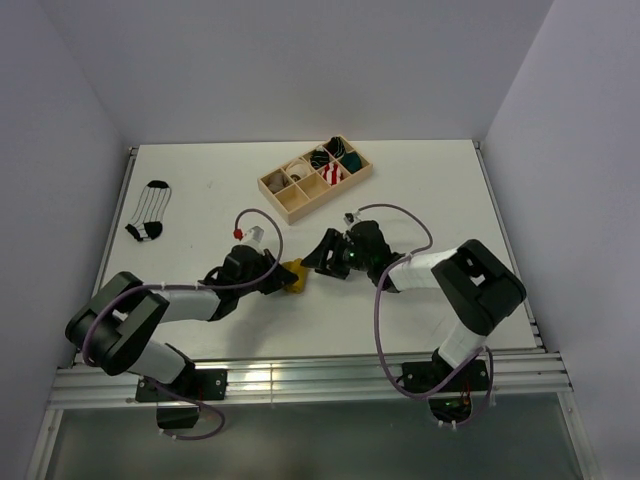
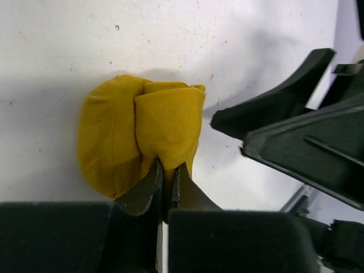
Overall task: Roll the socks
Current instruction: Roll the sock at the center of the board.
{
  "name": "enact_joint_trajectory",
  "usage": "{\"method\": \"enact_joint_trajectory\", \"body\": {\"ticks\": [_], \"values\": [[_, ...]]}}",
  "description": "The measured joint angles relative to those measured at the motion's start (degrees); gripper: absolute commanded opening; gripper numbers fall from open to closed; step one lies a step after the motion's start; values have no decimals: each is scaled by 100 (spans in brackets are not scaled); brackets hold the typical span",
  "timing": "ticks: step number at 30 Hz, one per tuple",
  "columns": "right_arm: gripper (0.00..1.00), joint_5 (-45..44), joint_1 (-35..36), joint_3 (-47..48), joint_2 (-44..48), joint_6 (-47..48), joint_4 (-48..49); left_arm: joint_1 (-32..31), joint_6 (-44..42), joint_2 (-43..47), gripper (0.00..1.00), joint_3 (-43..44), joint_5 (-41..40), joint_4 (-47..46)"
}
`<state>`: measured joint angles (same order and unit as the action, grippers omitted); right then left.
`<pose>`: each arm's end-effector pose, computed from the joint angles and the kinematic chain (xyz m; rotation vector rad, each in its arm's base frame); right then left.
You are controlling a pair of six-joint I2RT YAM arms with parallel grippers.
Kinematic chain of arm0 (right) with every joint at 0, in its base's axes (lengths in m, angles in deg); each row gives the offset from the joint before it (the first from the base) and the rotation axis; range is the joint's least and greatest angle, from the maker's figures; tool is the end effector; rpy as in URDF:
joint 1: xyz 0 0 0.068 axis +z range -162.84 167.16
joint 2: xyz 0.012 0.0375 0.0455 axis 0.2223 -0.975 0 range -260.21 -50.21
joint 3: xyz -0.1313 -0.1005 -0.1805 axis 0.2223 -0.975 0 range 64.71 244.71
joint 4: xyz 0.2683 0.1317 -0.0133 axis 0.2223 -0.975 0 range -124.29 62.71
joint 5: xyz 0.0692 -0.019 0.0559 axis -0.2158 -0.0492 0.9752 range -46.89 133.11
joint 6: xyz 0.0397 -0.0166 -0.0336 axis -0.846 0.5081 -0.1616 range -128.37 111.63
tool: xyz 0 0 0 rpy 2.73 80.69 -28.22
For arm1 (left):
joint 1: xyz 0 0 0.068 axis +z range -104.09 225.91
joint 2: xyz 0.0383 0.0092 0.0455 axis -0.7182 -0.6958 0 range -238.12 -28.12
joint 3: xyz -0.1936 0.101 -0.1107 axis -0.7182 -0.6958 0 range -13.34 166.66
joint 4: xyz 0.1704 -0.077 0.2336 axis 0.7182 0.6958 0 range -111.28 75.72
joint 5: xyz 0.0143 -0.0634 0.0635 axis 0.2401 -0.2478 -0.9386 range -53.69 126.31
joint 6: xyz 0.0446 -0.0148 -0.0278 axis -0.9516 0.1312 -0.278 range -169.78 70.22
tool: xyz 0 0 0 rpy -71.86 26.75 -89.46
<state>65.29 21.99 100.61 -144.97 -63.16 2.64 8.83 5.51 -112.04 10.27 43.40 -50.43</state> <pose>0.2652 0.2013 0.0825 0.1377 2.3283 1.2854 0.2230 -0.1740 0.0722 -0.2855 2.2907 -1.0377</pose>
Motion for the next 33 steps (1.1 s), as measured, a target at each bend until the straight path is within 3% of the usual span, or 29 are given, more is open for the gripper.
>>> {"method": "enact_joint_trajectory", "body": {"ticks": [11,12,16,17,18,20,22,24,26,29,33], "values": [[60,199,28,203,-846,-201,402,323,695,-754,1,-144,881,-1169],[57,210,28,221,-881,-210,420,328,728,-800,1,-146,920,-1233],[28,236,28,286,-946,-181,389,343,796,-907,3,-138,1005,-1329],[24,236,28,304,-951,-140,358,343,796,-909,6,-129,1005,-1318],[15,238,28,328,-951,-122,326,343,787,-909,17,-107,1003,-1272],[8,229,28,378,-949,-57,223,341,743,-898,36,-15,981,-1062],[0,225,28,487,-940,37,11,341,671,-852,48,98,927,-763],[0,201,28,625,-914,173,-280,334,614,-723,59,164,774,-358],[0,136,46,750,-870,284,-581,267,509,-470,66,275,557,68],[0,31,83,970,-813,485,-1084,-35,304,-103,67,527,-125,927],[0,-168,129,1355,-804,730,-1805,-946,46,129,66,1043,-1526,2079]]}}
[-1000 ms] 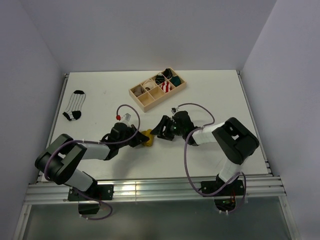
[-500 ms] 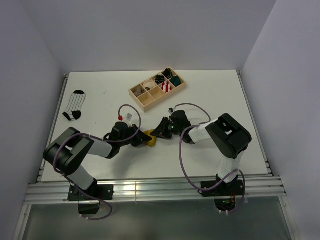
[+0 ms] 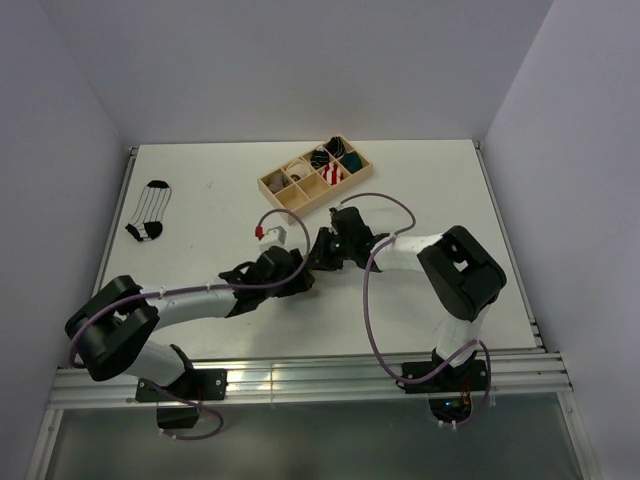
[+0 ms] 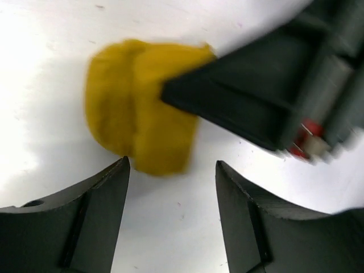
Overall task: Roll the socks
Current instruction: Roll the sock at the center of the board.
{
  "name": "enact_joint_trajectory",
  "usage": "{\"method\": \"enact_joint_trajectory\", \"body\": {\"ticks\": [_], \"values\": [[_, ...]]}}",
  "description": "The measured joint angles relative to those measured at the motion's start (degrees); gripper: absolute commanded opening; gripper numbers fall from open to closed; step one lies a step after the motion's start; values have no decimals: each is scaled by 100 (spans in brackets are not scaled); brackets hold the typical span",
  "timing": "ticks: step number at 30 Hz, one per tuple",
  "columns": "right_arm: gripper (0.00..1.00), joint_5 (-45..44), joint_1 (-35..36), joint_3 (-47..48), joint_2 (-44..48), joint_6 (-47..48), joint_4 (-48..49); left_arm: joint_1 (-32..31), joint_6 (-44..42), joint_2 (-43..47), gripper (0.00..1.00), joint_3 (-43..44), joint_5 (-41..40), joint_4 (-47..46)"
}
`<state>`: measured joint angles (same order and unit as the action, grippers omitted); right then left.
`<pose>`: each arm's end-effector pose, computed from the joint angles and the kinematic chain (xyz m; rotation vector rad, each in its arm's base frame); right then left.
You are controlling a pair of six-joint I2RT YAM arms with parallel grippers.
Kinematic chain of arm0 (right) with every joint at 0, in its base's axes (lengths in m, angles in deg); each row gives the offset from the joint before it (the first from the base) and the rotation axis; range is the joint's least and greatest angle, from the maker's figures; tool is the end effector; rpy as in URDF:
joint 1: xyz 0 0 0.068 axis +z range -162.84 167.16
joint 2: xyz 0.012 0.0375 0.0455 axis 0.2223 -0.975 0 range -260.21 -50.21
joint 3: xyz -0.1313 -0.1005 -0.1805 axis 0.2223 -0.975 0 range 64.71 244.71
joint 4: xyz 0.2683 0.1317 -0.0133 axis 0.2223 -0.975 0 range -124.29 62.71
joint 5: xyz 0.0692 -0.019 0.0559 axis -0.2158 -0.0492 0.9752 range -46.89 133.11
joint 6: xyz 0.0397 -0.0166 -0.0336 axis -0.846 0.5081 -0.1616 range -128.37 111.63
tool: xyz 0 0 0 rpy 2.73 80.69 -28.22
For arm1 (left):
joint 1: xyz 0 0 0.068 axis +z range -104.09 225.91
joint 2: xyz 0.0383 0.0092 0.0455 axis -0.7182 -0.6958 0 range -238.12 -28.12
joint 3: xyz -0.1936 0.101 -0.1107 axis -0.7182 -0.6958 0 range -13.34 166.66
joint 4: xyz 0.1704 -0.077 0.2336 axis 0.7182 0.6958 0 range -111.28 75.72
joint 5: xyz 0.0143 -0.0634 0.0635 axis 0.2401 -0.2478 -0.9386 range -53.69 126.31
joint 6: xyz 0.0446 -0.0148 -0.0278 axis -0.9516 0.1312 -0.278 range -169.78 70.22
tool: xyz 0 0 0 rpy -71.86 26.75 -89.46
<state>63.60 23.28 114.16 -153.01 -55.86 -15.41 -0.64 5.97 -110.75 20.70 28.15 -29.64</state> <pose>0.2925 0.2293 0.0780 0.0452 2.5247 1.0953 0.2154 -0.2196 0.1012 -0.2700 2.3717 -0.7551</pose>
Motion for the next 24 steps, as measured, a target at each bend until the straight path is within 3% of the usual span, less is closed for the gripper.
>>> {"method": "enact_joint_trajectory", "body": {"ticks": [4,11,22,24], "values": [[0,-223,72,317,9,166,-612,-964,-219,20,63,579,-1292,868],[0,-435,162,588,24,313,-1215,-1705,-533,-492,60,1381,-2859,1672],[0,-435,188,649,24,354,-1360,-1880,-839,-1272,51,1613,-3580,1781],[0,-433,188,649,26,354,-1357,-1880,-855,-1373,45,1613,-3628,1727]]}}
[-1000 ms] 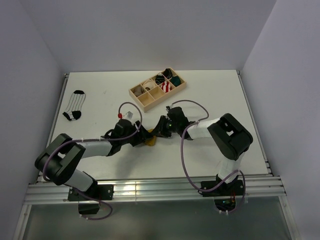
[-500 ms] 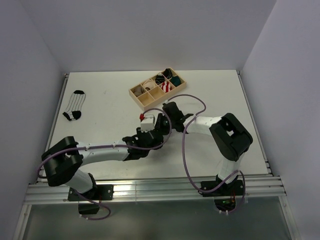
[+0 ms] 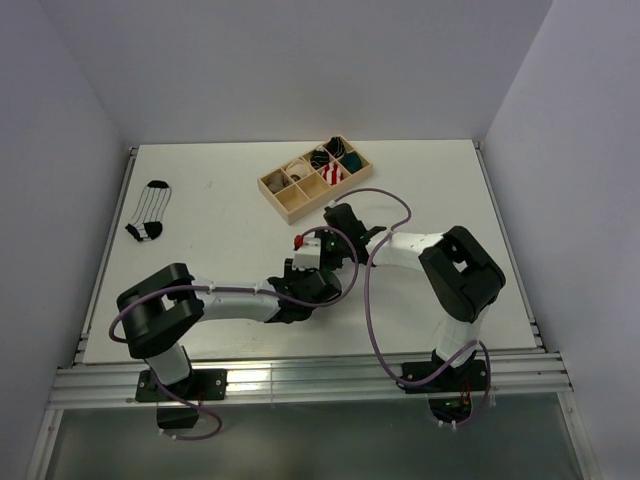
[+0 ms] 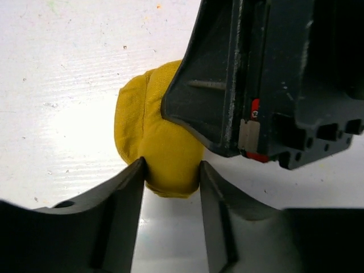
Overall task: Roll the socks
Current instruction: Roll the sock at the center of the board.
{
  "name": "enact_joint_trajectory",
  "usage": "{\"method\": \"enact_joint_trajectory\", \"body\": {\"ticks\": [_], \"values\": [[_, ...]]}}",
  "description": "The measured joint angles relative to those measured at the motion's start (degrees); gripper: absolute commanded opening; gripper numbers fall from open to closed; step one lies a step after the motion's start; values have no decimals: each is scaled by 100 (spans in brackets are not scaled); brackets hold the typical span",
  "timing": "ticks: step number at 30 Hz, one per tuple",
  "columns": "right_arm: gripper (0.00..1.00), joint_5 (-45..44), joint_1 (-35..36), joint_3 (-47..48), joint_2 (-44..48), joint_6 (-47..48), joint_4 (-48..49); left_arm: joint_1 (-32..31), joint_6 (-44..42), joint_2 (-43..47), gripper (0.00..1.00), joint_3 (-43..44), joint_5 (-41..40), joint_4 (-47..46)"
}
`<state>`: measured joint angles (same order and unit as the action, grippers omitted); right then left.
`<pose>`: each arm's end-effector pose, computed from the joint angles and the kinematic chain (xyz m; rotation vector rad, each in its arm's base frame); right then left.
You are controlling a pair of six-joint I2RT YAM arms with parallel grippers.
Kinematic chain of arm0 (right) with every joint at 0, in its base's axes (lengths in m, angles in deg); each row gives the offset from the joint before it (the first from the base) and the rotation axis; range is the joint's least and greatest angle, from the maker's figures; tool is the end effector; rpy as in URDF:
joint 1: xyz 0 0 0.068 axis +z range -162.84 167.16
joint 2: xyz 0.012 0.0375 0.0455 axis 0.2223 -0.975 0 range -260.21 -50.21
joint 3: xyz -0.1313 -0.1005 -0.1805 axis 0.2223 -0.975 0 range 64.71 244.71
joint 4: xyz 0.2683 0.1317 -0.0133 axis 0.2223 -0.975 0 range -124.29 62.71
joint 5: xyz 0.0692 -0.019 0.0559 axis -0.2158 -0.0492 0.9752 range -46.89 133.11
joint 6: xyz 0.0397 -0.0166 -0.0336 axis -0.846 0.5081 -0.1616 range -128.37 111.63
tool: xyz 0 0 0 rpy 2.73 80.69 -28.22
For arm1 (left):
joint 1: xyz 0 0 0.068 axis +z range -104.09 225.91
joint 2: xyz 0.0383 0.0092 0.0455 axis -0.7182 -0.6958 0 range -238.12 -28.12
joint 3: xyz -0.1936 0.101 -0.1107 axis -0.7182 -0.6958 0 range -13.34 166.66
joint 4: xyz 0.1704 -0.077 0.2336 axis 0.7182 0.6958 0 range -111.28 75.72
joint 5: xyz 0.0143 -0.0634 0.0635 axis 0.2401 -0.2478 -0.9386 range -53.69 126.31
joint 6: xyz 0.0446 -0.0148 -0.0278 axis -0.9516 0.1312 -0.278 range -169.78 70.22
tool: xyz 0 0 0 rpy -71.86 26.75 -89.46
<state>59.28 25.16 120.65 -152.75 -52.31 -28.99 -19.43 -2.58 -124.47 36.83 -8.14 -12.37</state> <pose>0.2956 0.2438 0.0954 -0.0058 2.6185 0.9334 0.1670 -0.3018 0.1008 0.0670 2.1961 -0.0754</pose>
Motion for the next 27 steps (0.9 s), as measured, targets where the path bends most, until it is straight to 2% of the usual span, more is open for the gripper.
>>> {"method": "enact_joint_trajectory", "body": {"ticks": [1,3,4,10,13,14,17,20,23,27], "values": [[0,2,2,0,-2,-2,0,0,-2,-59,43,0,-17,-35],[0,15,2,0,-2,-2,0,2,-7,-164,35,0,-44,-114],[0,17,2,0,0,-2,0,2,-4,-190,27,0,-50,-140],[3,74,0,-48,0,-13,155,17,-101,-199,2,-22,-42,-223],[14,136,-2,-356,68,-136,671,101,-90,-79,1,-157,111,-332],[27,142,-7,-538,149,-195,911,153,-85,4,1,-232,238,-391],[43,164,-70,-1032,444,-424,1438,437,-59,380,1,-610,925,-745],[55,249,-168,-1414,772,-605,1788,883,33,743,1,-1001,1663,-1137],[62,251,-256,-1611,1051,-737,2052,1410,177,1021,1,-1384,2540,-1576],[65,256,-280,-1633,1165,-826,2426,2083,402,1095,1,-1663,3770,-2096]]}}
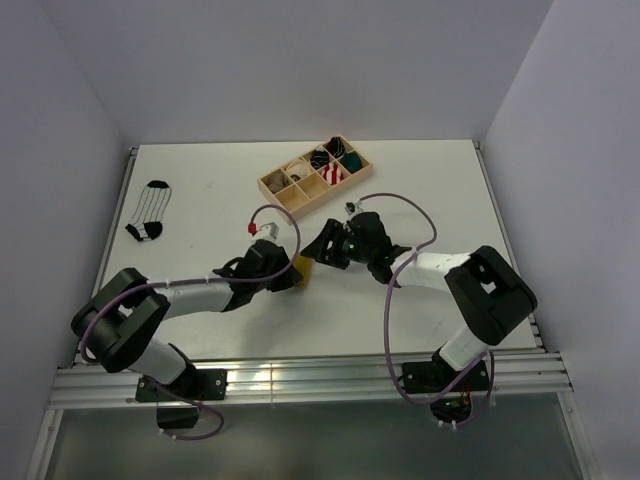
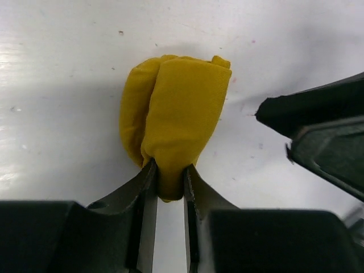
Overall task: Roll the socks
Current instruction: Roll the sock at the center of the board.
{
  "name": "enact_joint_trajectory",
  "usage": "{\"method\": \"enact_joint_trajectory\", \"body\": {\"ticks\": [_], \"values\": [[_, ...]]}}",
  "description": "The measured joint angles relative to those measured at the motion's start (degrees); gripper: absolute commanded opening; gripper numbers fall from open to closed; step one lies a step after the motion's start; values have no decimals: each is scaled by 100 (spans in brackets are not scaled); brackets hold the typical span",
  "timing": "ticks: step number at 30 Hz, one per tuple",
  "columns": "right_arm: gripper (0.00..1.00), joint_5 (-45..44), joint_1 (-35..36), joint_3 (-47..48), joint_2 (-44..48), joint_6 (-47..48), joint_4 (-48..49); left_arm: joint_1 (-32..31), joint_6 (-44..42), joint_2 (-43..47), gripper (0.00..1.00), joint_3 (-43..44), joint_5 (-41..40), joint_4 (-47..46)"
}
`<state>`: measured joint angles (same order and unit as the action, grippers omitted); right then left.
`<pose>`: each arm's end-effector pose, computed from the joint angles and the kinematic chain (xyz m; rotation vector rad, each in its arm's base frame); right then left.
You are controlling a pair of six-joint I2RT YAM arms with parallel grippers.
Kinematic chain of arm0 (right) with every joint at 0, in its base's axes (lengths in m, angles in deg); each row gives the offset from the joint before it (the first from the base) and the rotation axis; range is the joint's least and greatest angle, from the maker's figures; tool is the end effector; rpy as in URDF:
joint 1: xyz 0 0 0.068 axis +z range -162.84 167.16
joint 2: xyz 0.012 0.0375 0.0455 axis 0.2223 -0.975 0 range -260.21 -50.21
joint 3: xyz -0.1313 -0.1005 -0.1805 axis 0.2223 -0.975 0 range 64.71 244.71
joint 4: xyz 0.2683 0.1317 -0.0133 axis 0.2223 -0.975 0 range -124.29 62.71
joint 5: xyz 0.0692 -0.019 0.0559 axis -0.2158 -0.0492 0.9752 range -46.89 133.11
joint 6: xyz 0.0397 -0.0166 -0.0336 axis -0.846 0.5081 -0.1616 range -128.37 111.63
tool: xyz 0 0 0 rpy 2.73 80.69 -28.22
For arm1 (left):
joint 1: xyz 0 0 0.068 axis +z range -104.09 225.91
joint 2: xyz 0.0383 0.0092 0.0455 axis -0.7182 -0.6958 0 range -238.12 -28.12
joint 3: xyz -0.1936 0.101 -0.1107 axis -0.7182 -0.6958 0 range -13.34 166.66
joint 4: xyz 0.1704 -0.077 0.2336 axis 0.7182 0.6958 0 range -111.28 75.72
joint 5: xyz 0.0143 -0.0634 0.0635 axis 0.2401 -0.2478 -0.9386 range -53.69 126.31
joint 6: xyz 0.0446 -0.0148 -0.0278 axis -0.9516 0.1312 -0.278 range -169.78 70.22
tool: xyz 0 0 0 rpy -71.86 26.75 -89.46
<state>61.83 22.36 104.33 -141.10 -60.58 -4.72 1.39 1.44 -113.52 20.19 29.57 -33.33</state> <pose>0.2744 0.2079 0.1114 0.1175 2.2990 1.2111 0.2235 -0.2136 0.0899 -0.2039 2.3643 -0.7300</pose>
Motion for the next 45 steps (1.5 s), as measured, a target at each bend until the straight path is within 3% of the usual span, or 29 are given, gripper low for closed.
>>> {"method": "enact_joint_trajectory", "body": {"ticks": [7,12,30,39,45], "values": [[66,35,2,-33,-186,-72,396,804,490,-348,1,-173,1897,-734],[67,-125,22,-31,-474,-72,304,1147,765,-625,2,-179,2691,-999],[66,-299,166,560,-1102,-24,-289,1451,1226,-1405,5,-94,3587,-1718],[55,-282,168,885,-1333,205,-514,1523,1303,-1650,9,-44,3821,-1982],[31,-376,177,973,-1349,437,-791,1567,1314,-1683,13,-111,3877,-2129]]}}
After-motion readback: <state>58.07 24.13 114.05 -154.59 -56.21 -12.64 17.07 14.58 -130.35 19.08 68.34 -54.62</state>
